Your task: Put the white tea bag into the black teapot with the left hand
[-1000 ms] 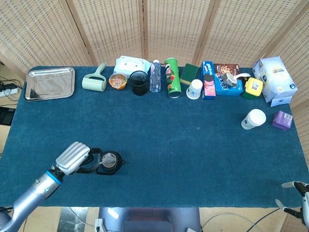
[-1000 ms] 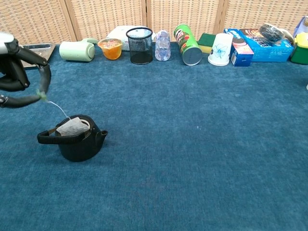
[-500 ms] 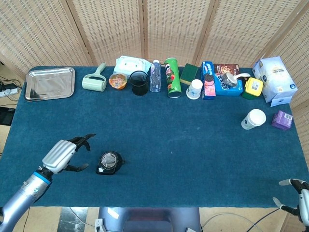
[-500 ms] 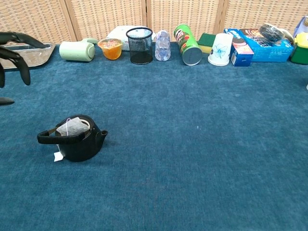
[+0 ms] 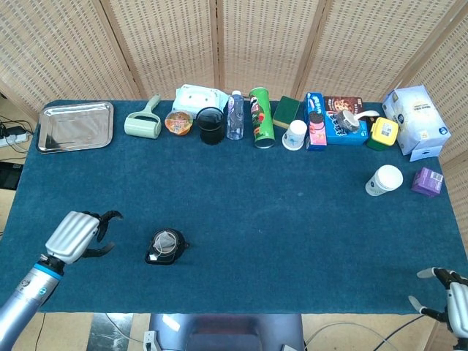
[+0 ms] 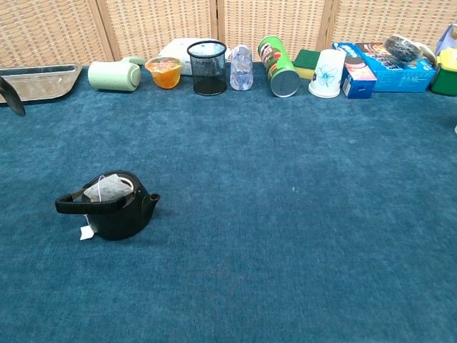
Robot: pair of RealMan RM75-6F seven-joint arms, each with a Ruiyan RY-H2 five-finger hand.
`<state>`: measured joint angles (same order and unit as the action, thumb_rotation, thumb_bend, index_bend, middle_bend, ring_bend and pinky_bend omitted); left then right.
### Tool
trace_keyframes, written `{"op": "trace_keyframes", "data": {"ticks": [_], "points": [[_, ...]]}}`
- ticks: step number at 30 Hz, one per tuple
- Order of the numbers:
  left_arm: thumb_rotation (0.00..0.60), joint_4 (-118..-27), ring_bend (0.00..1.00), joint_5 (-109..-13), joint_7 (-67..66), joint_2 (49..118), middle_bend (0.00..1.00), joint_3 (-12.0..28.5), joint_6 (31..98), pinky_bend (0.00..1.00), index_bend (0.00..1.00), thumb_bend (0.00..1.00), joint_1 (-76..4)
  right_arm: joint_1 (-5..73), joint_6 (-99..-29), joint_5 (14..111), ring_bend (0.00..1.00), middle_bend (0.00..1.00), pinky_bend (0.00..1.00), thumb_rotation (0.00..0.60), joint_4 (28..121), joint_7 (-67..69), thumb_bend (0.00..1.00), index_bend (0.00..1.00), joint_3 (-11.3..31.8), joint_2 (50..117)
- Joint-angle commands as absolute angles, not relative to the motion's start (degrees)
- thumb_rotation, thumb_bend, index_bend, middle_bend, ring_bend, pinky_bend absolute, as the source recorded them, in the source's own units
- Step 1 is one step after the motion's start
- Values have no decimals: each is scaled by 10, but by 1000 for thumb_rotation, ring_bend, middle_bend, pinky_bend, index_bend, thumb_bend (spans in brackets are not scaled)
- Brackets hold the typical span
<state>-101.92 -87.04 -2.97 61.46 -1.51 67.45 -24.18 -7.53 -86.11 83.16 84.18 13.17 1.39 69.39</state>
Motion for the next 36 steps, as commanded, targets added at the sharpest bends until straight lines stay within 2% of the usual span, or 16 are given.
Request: {"op": "trace_keyframes", "data": {"ticks": [1, 6, 11, 25, 36], "points": [[600, -1023, 976, -866, -61, 620, 995, -9, 649, 833, 412, 327, -258, -78, -865, 829, 351, 421, 303, 600, 842, 132, 219, 409, 13, 693], [600, -1039, 1000, -840, -105, 620, 1000, -4, 597, 894, 415, 529, -284, -82, -870, 828, 361, 427, 307, 600, 841, 136, 219, 408, 13, 692], [600, -1061, 1000, -814, -139, 615, 1000, 1, 544, 917, 415, 624, -314, -85, -871, 826, 362, 430, 310, 600, 837, 142, 219, 408, 12, 692], [600, -1073, 1000, -717, -199, 643, 1000, 19, 456, 917, 414, 633, -379, -92, -870, 815, 363, 433, 314, 600, 815, 167, 220, 408, 13, 698], [600, -1078, 1000, -631, -263, 650, 1000, 4, 421, 917, 414, 649, -422, -94, -864, 809, 363, 434, 315, 600, 803, 180, 220, 408, 15, 700]]}}
